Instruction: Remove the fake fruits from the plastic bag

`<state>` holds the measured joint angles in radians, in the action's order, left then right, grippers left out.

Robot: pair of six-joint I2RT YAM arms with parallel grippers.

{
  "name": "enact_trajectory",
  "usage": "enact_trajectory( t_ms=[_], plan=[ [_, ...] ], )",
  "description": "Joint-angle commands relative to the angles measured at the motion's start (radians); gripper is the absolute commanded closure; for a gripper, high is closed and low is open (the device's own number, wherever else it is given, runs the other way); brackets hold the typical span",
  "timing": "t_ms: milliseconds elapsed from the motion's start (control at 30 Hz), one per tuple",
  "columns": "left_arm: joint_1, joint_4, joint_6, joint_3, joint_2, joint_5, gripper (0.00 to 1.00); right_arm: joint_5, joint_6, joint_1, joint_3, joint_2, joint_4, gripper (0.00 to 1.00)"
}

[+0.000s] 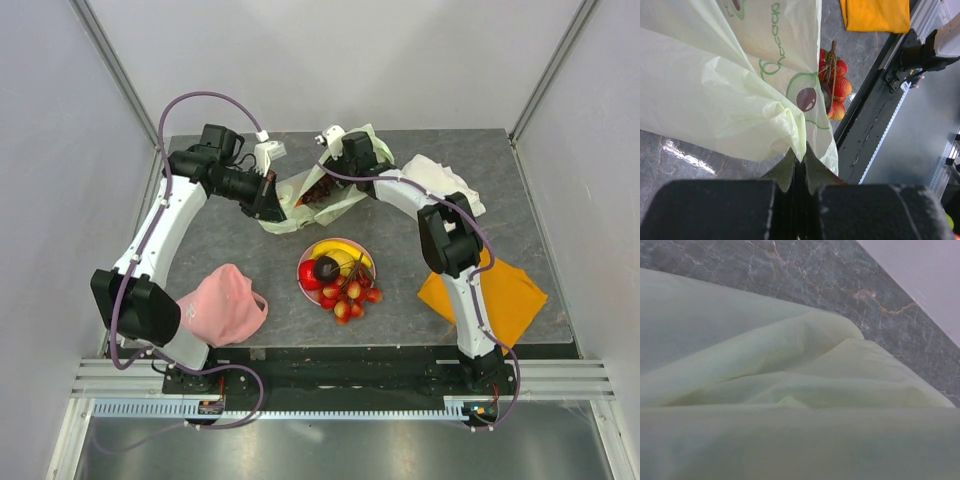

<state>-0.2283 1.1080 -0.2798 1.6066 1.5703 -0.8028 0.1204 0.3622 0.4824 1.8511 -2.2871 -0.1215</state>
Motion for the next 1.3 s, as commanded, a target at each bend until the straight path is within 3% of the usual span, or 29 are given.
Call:
enact_trajectory(
  t_ms=[0,167,233,433,567,767,833,867,900,967,1100,1267],
  plan=[
    [-0.040,0.007,-0.067,-0.026,0.011,0.048,0.98,0.050,-0.035,-0.016,0.066,-0.060,0.068,0.27],
    [-0.062,0.004,-0.070,-0.051,-0.003,0.160,0.98,-0.137,-0.066,-0.019,0.160,-0.013,-0.105,0.28],
    [-0.060,0.000,-0.062,-0.036,-0.030,0.195,0.98,-0.285,-0.097,-0.015,0.119,0.046,-0.167,0.28],
    [-0.059,0.024,-0.030,0.052,-0.065,0.179,0.98,-0.526,-0.151,0.064,-0.110,0.265,-0.227,0.30],
    [-0.057,0.032,0.007,-0.014,-0.069,0.148,0.98,-0.564,-0.161,0.114,-0.093,0.210,-0.236,0.31],
    [-0.017,0.009,0.042,-0.028,-0.072,0.122,0.98,-0.574,-0.218,0.131,0.203,-0.015,-0.345,0.33],
    [0.003,0.021,0.037,0.016,-0.069,0.134,0.79,-0.564,-0.236,0.130,0.275,-0.049,-0.357,0.33],
    [0.013,0.023,0.040,0.029,-0.075,0.132,0.64,-0.562,-0.252,0.130,0.301,-0.067,-0.356,0.33],
    [0.026,0.023,0.042,0.045,-0.079,0.132,0.43,-0.561,-0.259,0.131,0.310,-0.078,-0.353,0.30],
    [0.067,0.015,0.054,0.044,-0.096,0.136,0.32,-0.544,-0.288,0.131,0.333,-0.100,-0.349,0.28],
    [0.183,-0.045,0.116,-0.020,-0.153,0.168,0.23,-0.530,-0.313,0.133,0.338,-0.114,-0.331,0.19],
    [0.225,-0.161,0.247,-0.112,-0.116,0.234,0.28,-0.525,-0.327,0.131,0.320,-0.117,-0.326,0.16]
  ],
)
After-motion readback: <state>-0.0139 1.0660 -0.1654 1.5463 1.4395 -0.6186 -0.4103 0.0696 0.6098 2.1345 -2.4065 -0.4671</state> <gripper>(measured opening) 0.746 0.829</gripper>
